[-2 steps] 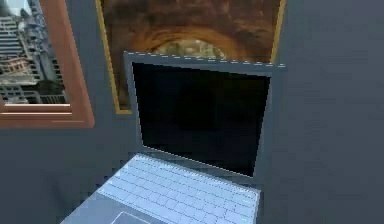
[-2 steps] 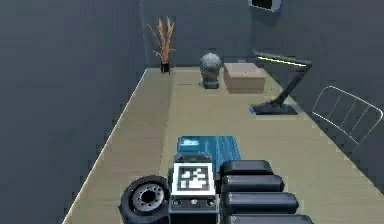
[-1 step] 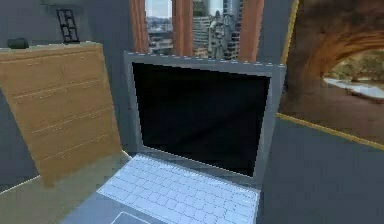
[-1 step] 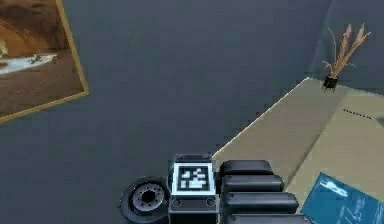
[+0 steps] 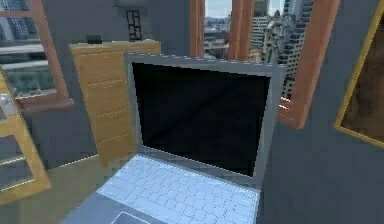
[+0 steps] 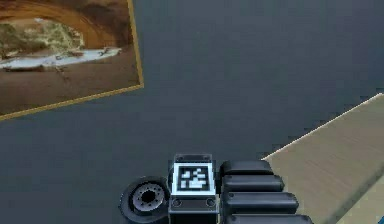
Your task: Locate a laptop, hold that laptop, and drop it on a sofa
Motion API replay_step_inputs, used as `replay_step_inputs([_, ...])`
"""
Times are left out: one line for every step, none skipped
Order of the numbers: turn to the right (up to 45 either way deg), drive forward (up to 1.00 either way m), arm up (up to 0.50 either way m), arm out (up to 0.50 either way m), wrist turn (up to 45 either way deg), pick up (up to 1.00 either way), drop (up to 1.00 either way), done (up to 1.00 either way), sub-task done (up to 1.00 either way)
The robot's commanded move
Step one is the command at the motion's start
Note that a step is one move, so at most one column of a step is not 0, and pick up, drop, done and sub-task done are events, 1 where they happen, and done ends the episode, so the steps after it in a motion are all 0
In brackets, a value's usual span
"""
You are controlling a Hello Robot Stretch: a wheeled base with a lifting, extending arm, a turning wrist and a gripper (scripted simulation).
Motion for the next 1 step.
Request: replay_step_inputs([0.0, 0.4, 0.0, 0.0, 0.0, 0.0, 0.0, 0.0, 0.0])
